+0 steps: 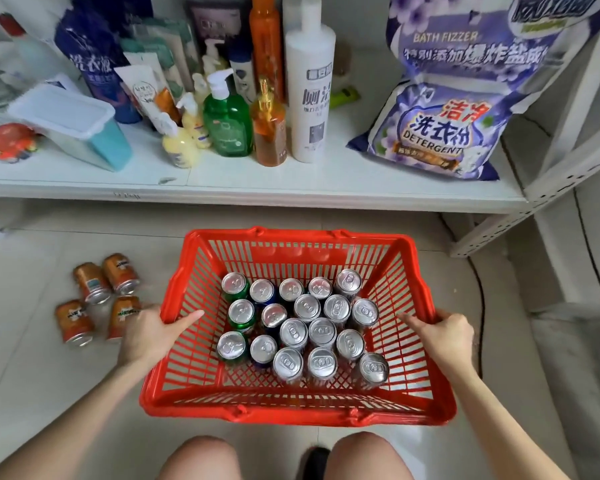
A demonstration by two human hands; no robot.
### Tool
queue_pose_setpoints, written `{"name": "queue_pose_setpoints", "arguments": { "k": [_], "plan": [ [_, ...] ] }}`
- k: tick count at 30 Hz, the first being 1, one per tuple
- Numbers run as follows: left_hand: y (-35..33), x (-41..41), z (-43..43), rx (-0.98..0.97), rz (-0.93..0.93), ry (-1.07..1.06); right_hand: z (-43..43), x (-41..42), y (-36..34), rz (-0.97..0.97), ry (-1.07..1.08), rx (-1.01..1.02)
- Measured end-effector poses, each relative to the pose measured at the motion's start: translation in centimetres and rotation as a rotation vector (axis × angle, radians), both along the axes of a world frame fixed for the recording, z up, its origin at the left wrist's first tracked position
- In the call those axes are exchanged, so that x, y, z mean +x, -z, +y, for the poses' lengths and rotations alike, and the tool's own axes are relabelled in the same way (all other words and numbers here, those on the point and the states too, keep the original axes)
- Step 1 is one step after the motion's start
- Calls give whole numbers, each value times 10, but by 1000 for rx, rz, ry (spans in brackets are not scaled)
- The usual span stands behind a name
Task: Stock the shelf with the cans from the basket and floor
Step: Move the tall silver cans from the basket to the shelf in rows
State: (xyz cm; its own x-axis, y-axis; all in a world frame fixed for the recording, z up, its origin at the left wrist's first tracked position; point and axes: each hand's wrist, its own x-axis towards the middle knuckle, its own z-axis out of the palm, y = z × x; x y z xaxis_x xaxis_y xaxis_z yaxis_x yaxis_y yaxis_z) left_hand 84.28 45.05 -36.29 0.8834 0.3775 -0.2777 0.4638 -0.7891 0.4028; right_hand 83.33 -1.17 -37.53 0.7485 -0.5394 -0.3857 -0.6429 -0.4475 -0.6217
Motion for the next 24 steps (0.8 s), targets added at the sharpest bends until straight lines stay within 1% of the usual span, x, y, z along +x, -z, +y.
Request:
{"name": "queue_pose_setpoints", "arguments": {
  "k": [4,8,18,24],
  "plan": [
    [36,9,-4,-12,-28,18,-2,12,36,-35,-18,2],
    [60,14,-4,25,-64,10,-1,15,59,-65,-18,5],
    [88,15,5,34,-171,26,7,9,68,-163,9,-8],
    [97,10,8,31,-215,51,2,11,79,-163,-11,-73]
  ]
}}
